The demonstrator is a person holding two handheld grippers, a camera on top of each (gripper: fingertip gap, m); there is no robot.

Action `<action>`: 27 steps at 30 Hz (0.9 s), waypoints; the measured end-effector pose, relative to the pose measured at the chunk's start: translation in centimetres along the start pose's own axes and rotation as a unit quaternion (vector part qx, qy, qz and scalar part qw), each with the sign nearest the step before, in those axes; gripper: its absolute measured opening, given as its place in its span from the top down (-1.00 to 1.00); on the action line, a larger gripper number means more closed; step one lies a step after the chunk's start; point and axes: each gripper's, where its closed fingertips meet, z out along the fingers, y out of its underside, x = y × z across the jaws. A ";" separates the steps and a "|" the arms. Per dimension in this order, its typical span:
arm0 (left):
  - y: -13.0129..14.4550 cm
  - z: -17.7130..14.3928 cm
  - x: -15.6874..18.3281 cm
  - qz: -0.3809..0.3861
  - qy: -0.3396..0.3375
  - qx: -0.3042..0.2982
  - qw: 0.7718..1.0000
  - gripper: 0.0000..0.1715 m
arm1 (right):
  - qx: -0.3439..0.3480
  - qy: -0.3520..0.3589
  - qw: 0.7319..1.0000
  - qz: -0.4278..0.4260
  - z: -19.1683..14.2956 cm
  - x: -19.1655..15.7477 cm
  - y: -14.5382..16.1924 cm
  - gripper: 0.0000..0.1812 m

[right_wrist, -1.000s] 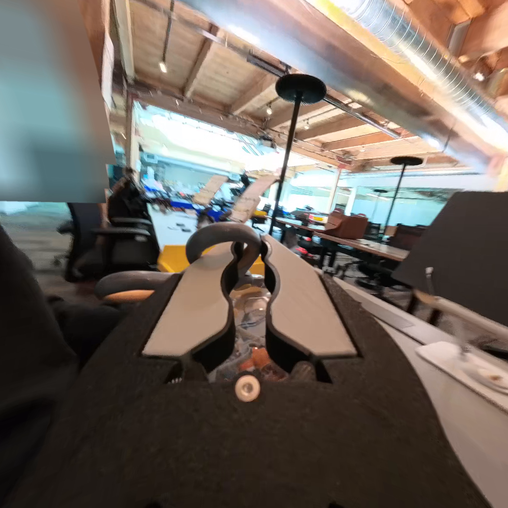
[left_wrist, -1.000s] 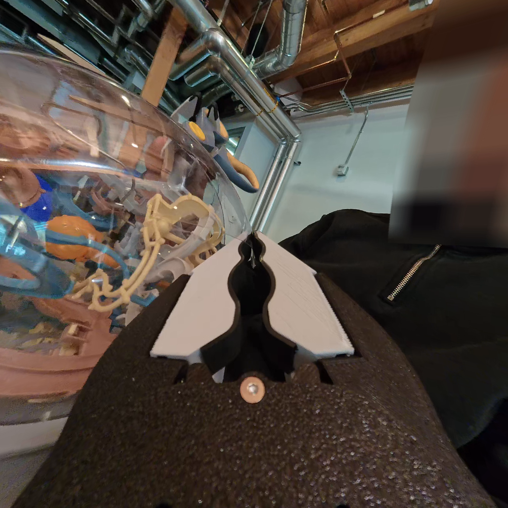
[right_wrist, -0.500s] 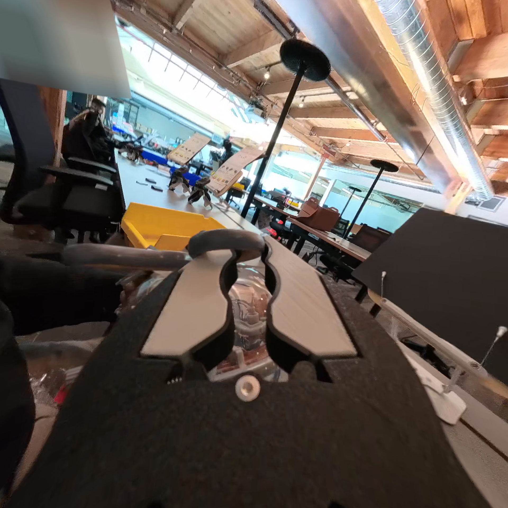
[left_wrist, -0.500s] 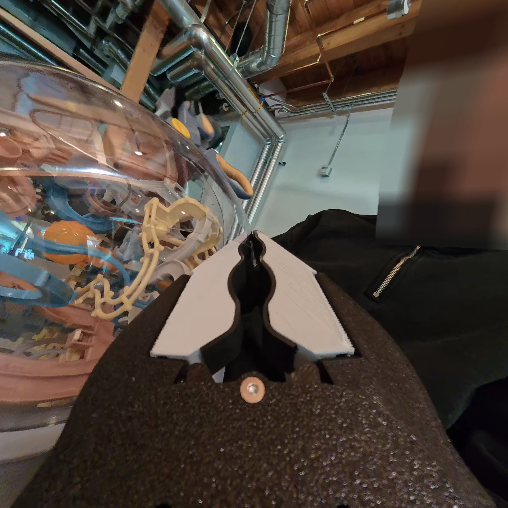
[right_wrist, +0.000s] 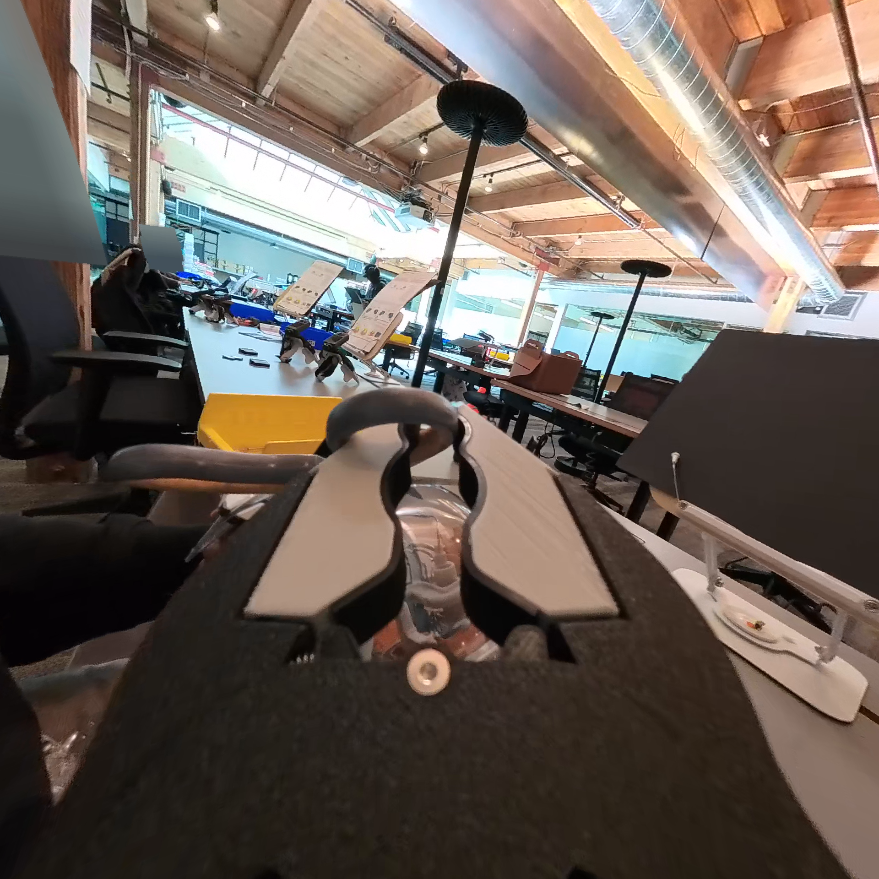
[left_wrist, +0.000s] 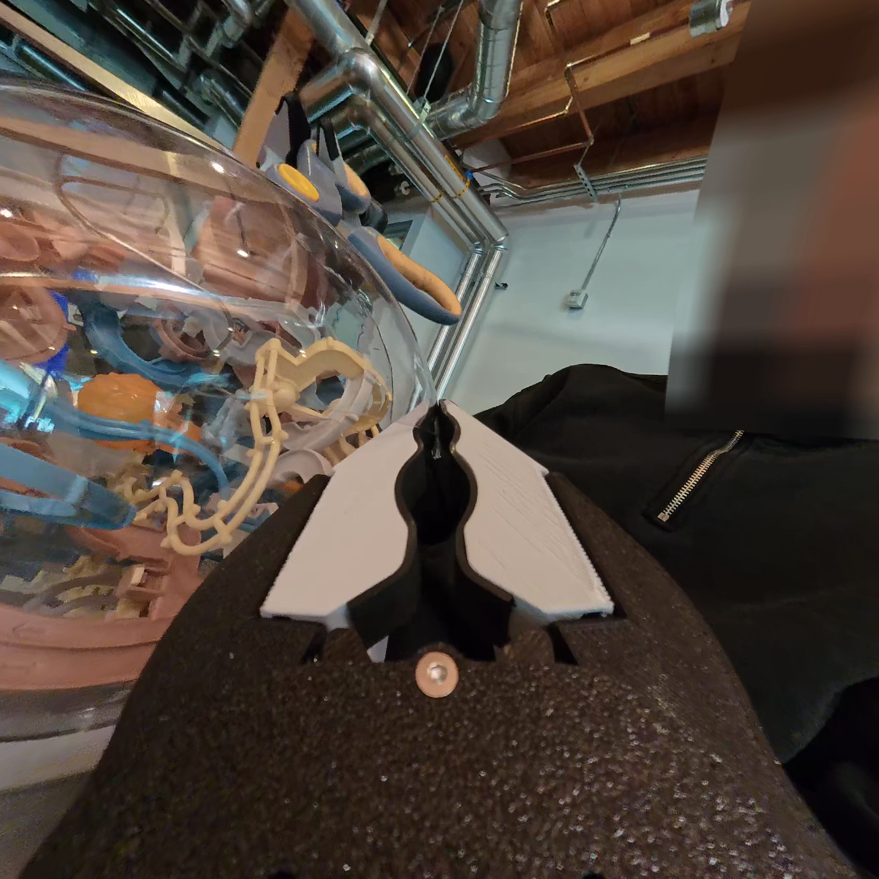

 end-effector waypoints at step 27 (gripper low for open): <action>-6.5 -6.9 -1.3 -0.035 -0.228 0.098 0.968 0.24 | -0.034 0.123 0.973 -0.193 1.5 -1.6 1.3 0.91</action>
